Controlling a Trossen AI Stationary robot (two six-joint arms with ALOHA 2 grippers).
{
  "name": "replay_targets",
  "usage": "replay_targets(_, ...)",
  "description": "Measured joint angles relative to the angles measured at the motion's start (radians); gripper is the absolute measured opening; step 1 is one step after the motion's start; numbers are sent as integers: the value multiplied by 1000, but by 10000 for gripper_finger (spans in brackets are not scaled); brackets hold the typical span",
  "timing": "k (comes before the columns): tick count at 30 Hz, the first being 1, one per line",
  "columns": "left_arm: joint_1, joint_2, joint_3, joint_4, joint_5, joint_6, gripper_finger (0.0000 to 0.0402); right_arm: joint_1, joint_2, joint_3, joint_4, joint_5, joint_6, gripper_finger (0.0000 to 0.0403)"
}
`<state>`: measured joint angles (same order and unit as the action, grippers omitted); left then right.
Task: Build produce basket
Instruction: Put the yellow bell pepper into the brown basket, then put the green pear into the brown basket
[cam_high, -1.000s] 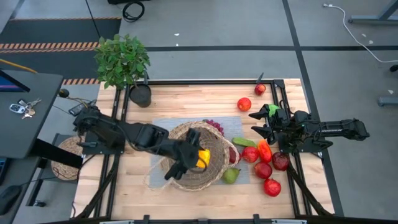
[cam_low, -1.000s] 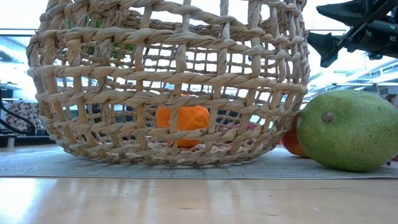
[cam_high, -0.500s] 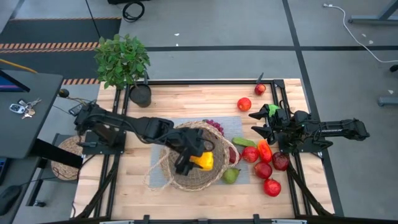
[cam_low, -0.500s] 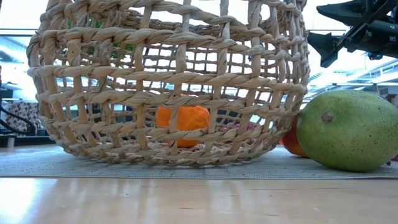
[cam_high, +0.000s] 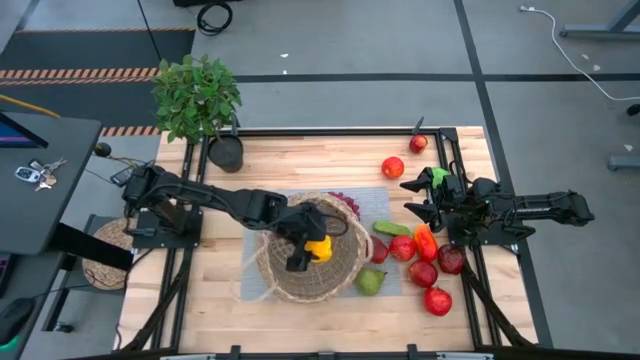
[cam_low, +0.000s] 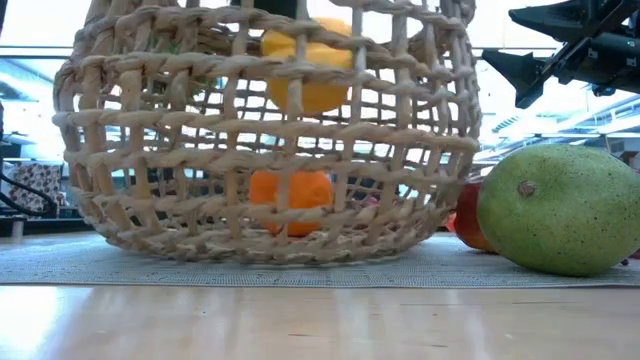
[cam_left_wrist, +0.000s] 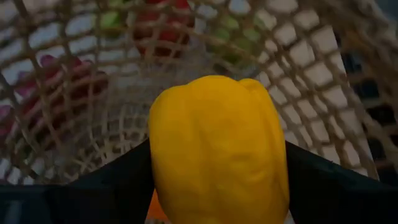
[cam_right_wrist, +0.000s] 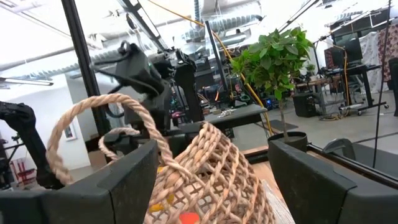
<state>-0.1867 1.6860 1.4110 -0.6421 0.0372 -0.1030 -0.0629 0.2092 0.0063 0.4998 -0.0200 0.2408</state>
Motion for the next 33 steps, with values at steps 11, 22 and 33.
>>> replay_targets(11, -13, 0, 0, -175, -1, 36, 293, 0, 0, 0, 0, 0, 0, 308)
replay_targets(22, 5, -1, 0, -223, 23, -41, 382, 0, 0, 0, -1, 0, 0, 308)
replay_targets(33, 32, -2, 200, -297, -23, -54, 390, 0, 0, 0, 0, 0, 0, 308)
